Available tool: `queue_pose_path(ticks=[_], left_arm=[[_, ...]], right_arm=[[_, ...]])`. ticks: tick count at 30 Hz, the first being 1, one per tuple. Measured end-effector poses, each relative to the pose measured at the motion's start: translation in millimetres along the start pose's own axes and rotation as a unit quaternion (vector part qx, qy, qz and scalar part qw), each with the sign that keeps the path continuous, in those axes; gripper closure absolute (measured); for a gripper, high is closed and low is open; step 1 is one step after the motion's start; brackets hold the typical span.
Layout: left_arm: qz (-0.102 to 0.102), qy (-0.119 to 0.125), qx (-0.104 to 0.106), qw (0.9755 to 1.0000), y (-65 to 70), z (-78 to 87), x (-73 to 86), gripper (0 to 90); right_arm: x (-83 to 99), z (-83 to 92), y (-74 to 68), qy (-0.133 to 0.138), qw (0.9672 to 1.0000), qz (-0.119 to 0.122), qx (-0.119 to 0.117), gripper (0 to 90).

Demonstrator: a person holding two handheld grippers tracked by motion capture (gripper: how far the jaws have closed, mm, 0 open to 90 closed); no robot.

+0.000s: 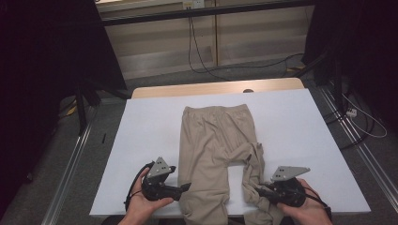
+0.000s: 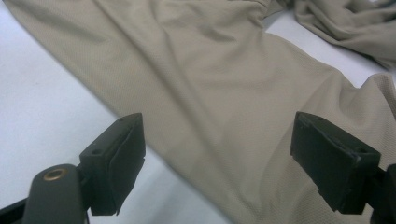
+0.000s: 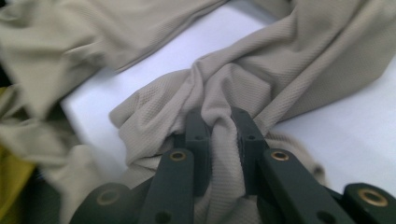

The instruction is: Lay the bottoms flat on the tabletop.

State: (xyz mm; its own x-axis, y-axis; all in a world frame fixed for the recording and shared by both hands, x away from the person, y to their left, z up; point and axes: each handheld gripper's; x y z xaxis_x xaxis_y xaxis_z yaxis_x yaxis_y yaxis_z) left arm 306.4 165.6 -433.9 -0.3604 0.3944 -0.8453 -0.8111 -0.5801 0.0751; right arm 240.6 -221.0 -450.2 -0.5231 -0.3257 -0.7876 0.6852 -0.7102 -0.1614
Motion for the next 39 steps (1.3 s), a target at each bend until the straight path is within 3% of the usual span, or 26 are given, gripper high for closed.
queue_pose_path(ticks=[13, 15, 18, 21, 25, 27, 33, 37, 39], left_arm=[[-0.002, -0.005, 0.002, 1.0000, 0.4, -1.6, -0.2, 18.3], [-0.002, -0.004, 0.000, 1.0000, 1.7, -2.2, -0.5, 18.3], [-0.003, -0.004, 0.003, 1.0000, 2.5, -2.6, -0.9, 18.3], [-0.001, -0.003, 0.002, 1.0000, 1.8, -2.7, -0.8, 18.3], [-0.002, -0.002, 0.001, 1.0000, 0.7, -1.6, -0.7, 18.3], [0.001, -0.002, 0.001, 1.0000, 0.8, -2.3, -0.6, 18.3], [-0.002, -0.003, 0.002, 1.0000, 1.6, -3.1, -1.0, 18.3], [-0.001, -0.003, 0.000, 1.0000, -0.2, -1.9, -0.6, 18.3], [0.000, -0.003, 0.001, 1.0000, -0.2, -1.8, -0.6, 18.3]], right_arm=[[22.9, 20.2, -48.5, -0.032, 0.9970, 0.014, -0.069, 77.7], [22.9, 20.7, -52.3, -0.020, 0.9973, 0.021, -0.067, 65.9], [14.9, 23.1, -46.5, 0.014, 0.9989, 0.012, -0.042, 42.0], [5.9, 24.6, -34.9, 0.046, 0.9989, 0.001, -0.011, 38.3], [1.8, 18.3, -13.7, 0.041, 0.9990, -0.007, 0.017, 41.9], [1.2, 14.3, -4.2, 0.044, 0.9980, -0.015, 0.042, 41.4], [-4.9, 0.0, 15.2, 0.031, 0.9964, -0.020, 0.077, 45.9], [-5.0, -4.8, 17.9, 0.008, 0.9956, 0.002, 0.093, 78.2], [-3.9, -2.6, 20.0, 0.004, 0.9945, 0.008, 0.105, 87.2]])
Point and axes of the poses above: each handheld gripper's, and its own axes: z roughly backward along the jaws, x roughly out of its underside, y roughly to its right, and after that the axes turned 8 degrees about y, right-handed
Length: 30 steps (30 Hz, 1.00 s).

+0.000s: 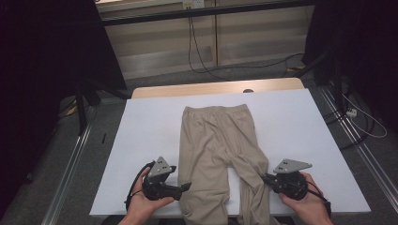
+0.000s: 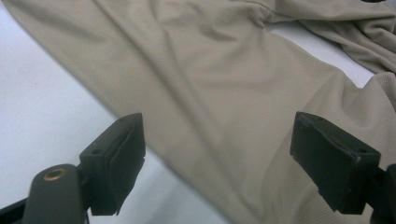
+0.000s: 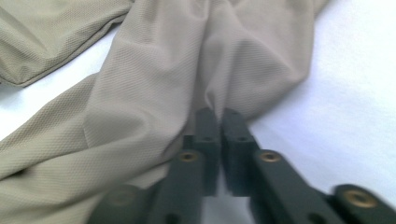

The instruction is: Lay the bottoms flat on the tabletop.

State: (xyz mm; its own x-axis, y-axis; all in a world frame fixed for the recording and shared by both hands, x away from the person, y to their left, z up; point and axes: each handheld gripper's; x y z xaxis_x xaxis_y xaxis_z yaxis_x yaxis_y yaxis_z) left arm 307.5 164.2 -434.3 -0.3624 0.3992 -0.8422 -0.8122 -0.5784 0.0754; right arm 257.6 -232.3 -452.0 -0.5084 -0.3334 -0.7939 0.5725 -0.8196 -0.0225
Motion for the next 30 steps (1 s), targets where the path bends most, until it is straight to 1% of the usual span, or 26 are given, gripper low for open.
queue_pose_path(ticks=[1, 2, 3, 6, 9, 10, 11, 12, 13, 14, 15, 16, 17, 18, 19, 21, 22, 24, 25, 26, 28, 29, 30], left_arm=[[0.002, 0.001, 0.000, 1.0000, 0.7, -0.2, 0.0, 18.4], [0.001, 0.001, 0.000, 1.0000, 1.0, -0.2, -0.1, 18.3], [0.000, -0.001, 0.000, 1.0000, 1.1, -0.3, -0.3, 18.3], [-0.001, -0.002, -0.001, 1.0000, 1.1, -1.0, -0.3, 18.3], [0.000, -0.002, -0.001, 1.0000, 1.0, -0.9, -0.3, 18.4], [-0.001, -0.002, 0.000, 1.0000, 0.7, -0.8, -0.3, 18.3], [0.000, -0.002, -0.001, 1.0000, 0.6, -0.7, -0.4, 18.3], [0.000, -0.001, -0.001, 1.0000, 0.5, -0.7, -0.4, 18.3], [0.001, -0.001, 0.000, 1.0000, 0.4, -0.6, -0.4, 18.2], [-0.001, 0.000, -0.003, 1.0000, 0.2, -0.5, -0.4, 18.1], [0.001, 0.000, -0.002, 1.0000, 0.3, -0.5, -0.3, 18.1], [-0.001, 0.000, -0.003, 1.0000, 0.2, -0.3, -0.4, 18.0], [0.002, -0.001, 0.000, 1.0000, 0.5, -0.5, -0.3, 18.0], [0.000, -0.002, -0.001, 1.0000, 0.8, -0.6, -0.3, 18.0], [0.000, -0.001, -0.001, 1.0000, 1.1, -0.8, -0.2, 18.0], [-0.001, 0.000, -0.001, 1.0000, 1.7, -0.6, -0.3, 17.9], [-0.001, 0.000, 0.000, 1.0000, 1.7, -0.4, -0.2, 18.0], [0.000, -0.001, -0.001, 1.0000, 1.2, -0.2, -0.2, 18.0], [0.000, -0.002, -0.001, 1.0000, 0.8, -0.2, -0.3, 18.0], [0.001, -0.001, 0.000, 1.0000, 0.6, -0.4, -0.3, 18.0], [0.000, -0.002, 0.000, 1.0000, 0.6, -0.6, -0.3, 18.0], [0.000, -0.002, 0.000, 1.0000, 1.0, -0.7, -0.3, 18.0], [-0.001, -0.002, -0.001, 1.0000, 1.2, -0.8, -0.4, 18.0]], right_arm=[[-0.3, 1.4, 1.3, 0.001, 1.0000, 0.000, 0.001, 88.0], [-1.2, 5.4, 5.0, 0.006, 0.9999, 0.000, 0.009, 88.3], [-1.6, 7.1, 7.5, 0.009, 0.9999, -0.001, 0.011, 88.4], [-1.5, 11.6, 19.8, 0.012, 0.9994, -0.004, 0.031, 88.5], [-1.1, 13.6, 31.2, 0.015, 0.9977, 0.001, 0.066, 88.1], [-1.0, 13.9, 33.3, 0.016, 0.9965, 0.005, 0.082, 85.8], [-1.1, 14.7, 34.8, 0.020, 0.9961, -0.005, 0.085, 81.0], [-1.4, 15.8, 35.1, 0.025, 0.9967, -0.016, 0.076, 76.2], [-2.2, 17.4, 34.0, 0.031, 0.9974, -0.022, 0.062, 69.2], [-3.3, 19.3, 31.9, 0.042, 0.9976, -0.029, 0.046, 63.8], [-4.9, 21.5, 27.8, 0.051, 0.9974, -0.031, 0.041, 62.4], [-6.6, 23.9, 22.4, 0.059, 0.9971, -0.028, 0.039, 62.6], [-8.3, 25.7, 16.8, 0.066, 0.9971, -0.025, 0.027, 64.8], [-9.6, 26.6, 10.8, 0.066, 0.9976, -0.022, 0.008, 71.0], [-10.3, 25.7, 4.6, 0.060, 0.9980, -0.018, -0.010, 75.1], [-9.0, 19.8, -6.0, 0.040, 0.9987, -0.016, -0.028, 75.6], [-7.7, 15.3, -9.9, 0.029, 0.9987, -0.015, -0.040, 74.2], [-6.0, 6.9, -15.3, 0.015, 0.9992, -0.007, -0.037, 66.2], [-6.6, 3.5, -16.6, 0.013, 0.9993, -0.004, -0.035, 62.4], [-7.5, 0.6, -17.3, 0.010, 0.9991, -0.005, -0.040, 60.3], [-9.0, -5.4, -19.6, 0.002, 0.9990, -0.005, -0.044, 55.4], [-8.9, -9.1, -21.0, -0.003, 0.9991, -0.003, -0.042, 54.4], [-8.0, -13.1, -22.3, -0.012, 0.9993, 0.002, -0.034, 55.3]])
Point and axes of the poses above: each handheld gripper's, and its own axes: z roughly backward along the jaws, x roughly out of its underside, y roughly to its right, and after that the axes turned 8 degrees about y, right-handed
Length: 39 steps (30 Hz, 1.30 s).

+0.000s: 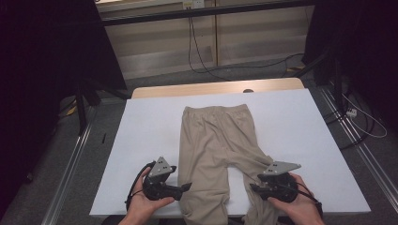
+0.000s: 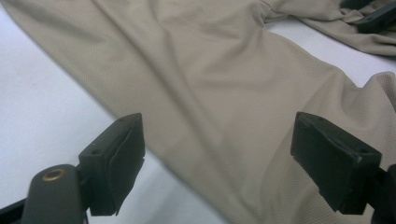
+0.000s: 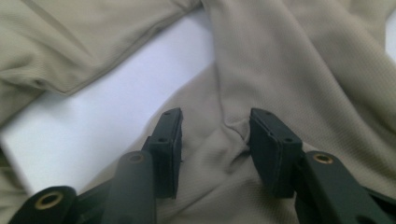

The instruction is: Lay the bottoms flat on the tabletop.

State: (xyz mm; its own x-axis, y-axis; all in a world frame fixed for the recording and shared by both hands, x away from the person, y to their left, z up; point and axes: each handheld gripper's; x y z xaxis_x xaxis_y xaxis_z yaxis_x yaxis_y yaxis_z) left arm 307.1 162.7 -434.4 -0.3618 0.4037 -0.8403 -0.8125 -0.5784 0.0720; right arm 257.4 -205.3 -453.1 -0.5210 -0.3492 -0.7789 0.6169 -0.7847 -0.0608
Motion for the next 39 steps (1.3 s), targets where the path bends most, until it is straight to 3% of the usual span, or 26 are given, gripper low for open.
queue_pose_path(ticks=[1, 2, 3, 4, 6, 12, 19, 21, 22, 25, 29, 32, 35, 37, 39], left_arm=[[0.001, 0.001, 0.001, 1.0000, 0.3, -0.1, 0.1, 18.0], [0.000, 0.001, 0.001, 1.0000, 0.3, -0.2, 0.0, 18.0], [0.000, 0.001, 0.001, 1.0000, 0.3, -0.1, 0.0, 18.0], [0.001, 0.001, 0.001, 1.0000, 0.3, -0.1, 0.1, 18.0], [0.001, 0.001, 0.000, 1.0000, 0.1, 0.1, 0.3, 18.0], [0.001, 0.000, 0.001, 1.0000, 0.2, -0.5, 0.4, 18.0], [-0.001, 0.001, -0.003, 1.0000, -0.1, -0.2, 0.5, 18.0], [0.000, 0.001, -0.007, 1.0000, 0.4, 0.0, 0.6, 18.0], [0.000, -0.003, 0.003, 1.0000, -0.8, 0.5, 0.4, 18.0], [-0.003, -0.001, 0.000, 1.0000, -0.6, 0.5, 0.7, 18.0], [0.000, -0.004, 0.001, 1.0000, -0.7, 0.3, 0.4, 17.9], [-0.001, -0.008, -0.001, 1.0000, -0.2, -1.2, 0.7, 18.2], [-0.010, -0.030, 0.004, 0.9995, 0.7, -3.2, 1.7, 24.8], [-0.011, -0.043, 0.022, 0.9988, 1.4, -4.3, 2.6, 34.8], [-0.012, -0.048, 0.020, 0.9986, 3.3, -5.6, 3.0, 37.5]], right_arm=[[0.3, -1.1, -1.6, 0.006, 0.9999, 0.008, 0.009, 57.7], [-0.7, -1.0, -3.6, 0.002, 0.9999, 0.006, 0.013, 65.7], [-1.4, -0.3, -5.0, 0.001, 0.9999, 0.009, 0.011, 81.6], [-1.6, -0.2, -6.6, 0.004, 1.0000, 0.006, 0.003, 84.3], [-3.4, 1.1, -12.9, 0.006, 0.9999, 0.008, -0.011, 85.3], [-19.3, 12.4, -36.7, 0.053, 0.9962, -0.007, -0.069, 85.6], [-19.9, -5.1, -67.0, 0.033, 0.9904, -0.007, -0.134, 85.1], [-21.2, -8.5, -71.7, 0.025, 0.9891, -0.003, -0.145, 78.0], [-21.3, -9.1, -70.5, 0.029, 0.9895, -0.003, -0.141, 70.7], [-20.4, -4.5, -54.8, 0.042, 0.9921, -0.004, -0.118, 58.5], [-15.0, 10.1, -18.9, 0.062, 0.9952, -0.029, -0.070, 53.6], [-6.6, 21.4, 7.4, 0.066, 0.9967, -0.038, -0.026, 58.6], [4.5, 28.6, 28.4, 0.047, 0.9980, -0.037, 0.019, 69.5], [12.6, 29.4, 35.5, 0.030, 0.9981, -0.042, 0.036, 73.4], [16.5, 28.3, 34.9, 0.011, 0.9987, -0.039, 0.029, 73.7]])
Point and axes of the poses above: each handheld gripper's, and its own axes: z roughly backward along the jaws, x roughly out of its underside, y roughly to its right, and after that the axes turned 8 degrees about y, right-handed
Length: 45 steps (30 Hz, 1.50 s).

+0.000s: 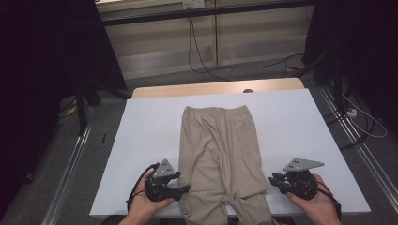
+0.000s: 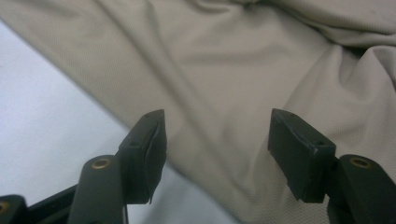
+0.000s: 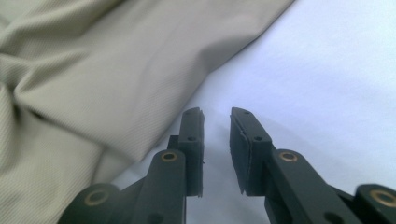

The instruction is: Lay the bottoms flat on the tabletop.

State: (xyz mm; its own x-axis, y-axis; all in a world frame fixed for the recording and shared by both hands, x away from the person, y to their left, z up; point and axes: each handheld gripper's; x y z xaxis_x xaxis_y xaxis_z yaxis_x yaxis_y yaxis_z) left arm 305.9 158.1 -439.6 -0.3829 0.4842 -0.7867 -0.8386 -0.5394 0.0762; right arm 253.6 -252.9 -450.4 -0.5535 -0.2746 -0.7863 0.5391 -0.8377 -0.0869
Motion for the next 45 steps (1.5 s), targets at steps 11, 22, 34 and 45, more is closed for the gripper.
queue_pose_path(ticks=[11, 22, 34, 45], left_arm=[[0.001, 0.008, -0.009, 0.9999, -0.3, -0.3, -0.6, 29.3], [0.000, 0.010, -0.014, 0.9999, -1.6, 1.5, 0.0, 27.7], [0.000, 0.010, -0.014, 0.9998, -1.5, 1.4, -0.3, 27.7], [0.000, 0.014, -0.018, 0.9997, -1.7, 1.4, -0.2, 27.4]], right_arm=[[-15.6, -24.5, -15.0, 0.027, 0.9979, -0.005, -0.058, 50.8], [-26.2, -45.4, -24.7, 0.015, 0.9988, 0.032, -0.035, 85.1], [-15.6, -13.9, 12.8, 0.026, 0.9994, 0.011, 0.023, 84.2], [-16.4, -11.4, 35.6, 0.027, 0.9956, 0.015, 0.089, 80.8]])
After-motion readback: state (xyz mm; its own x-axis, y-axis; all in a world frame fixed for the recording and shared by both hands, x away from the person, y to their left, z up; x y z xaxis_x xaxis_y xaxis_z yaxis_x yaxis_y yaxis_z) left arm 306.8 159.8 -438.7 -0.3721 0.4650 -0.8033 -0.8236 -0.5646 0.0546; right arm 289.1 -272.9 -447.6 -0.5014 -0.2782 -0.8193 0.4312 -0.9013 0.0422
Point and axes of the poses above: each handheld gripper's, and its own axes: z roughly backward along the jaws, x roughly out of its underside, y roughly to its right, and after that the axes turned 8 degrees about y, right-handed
